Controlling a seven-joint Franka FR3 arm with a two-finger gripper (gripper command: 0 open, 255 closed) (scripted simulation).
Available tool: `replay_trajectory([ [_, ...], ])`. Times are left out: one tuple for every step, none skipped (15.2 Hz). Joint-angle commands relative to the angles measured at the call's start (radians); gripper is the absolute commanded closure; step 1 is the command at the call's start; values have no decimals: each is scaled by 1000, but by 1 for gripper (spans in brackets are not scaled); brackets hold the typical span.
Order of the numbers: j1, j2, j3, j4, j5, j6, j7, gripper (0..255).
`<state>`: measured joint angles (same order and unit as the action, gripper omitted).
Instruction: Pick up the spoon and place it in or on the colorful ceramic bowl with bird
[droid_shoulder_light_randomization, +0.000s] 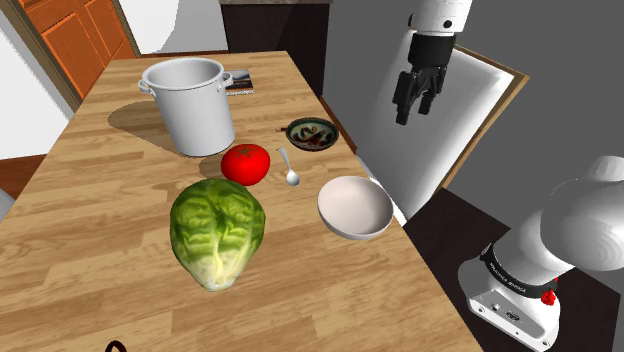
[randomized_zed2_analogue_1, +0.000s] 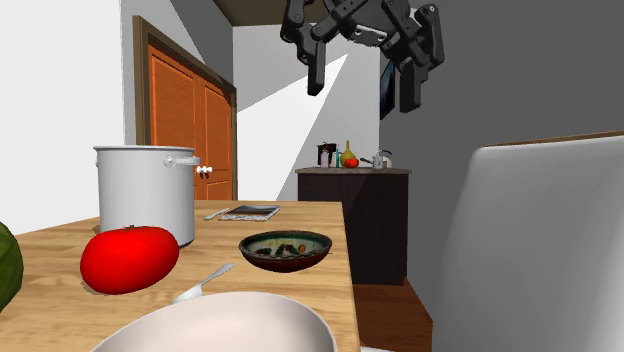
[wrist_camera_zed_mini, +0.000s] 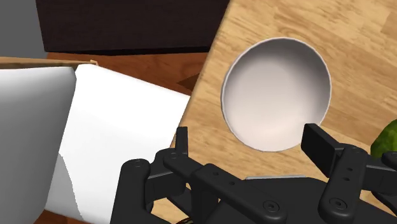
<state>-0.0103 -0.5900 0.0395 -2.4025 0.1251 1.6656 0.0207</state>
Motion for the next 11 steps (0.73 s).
replay_trajectory([
  [3, 57, 21, 1, 22, 64, 39, 0],
  [5, 89, 31, 6, 31, 93, 58, 0],
  [6, 121, 40, 13, 39, 122, 76, 0],
  [7, 154, 49, 22, 47, 150, 94, 0],
  [9, 188, 58, 31, 54, 178, 112, 0],
  [10, 223, 66, 43, 60, 205, 130, 0],
  [11, 258, 74, 55, 65, 231, 147, 0],
  [12, 294, 81, 69, 70, 256, 165, 0],
  [13, 330, 88, 84, 74, 281, 183, 0],
  [14, 366, 95, 101, 77, 304, 200, 0],
  [15, 403, 101, 119, 79, 327, 218, 0],
])
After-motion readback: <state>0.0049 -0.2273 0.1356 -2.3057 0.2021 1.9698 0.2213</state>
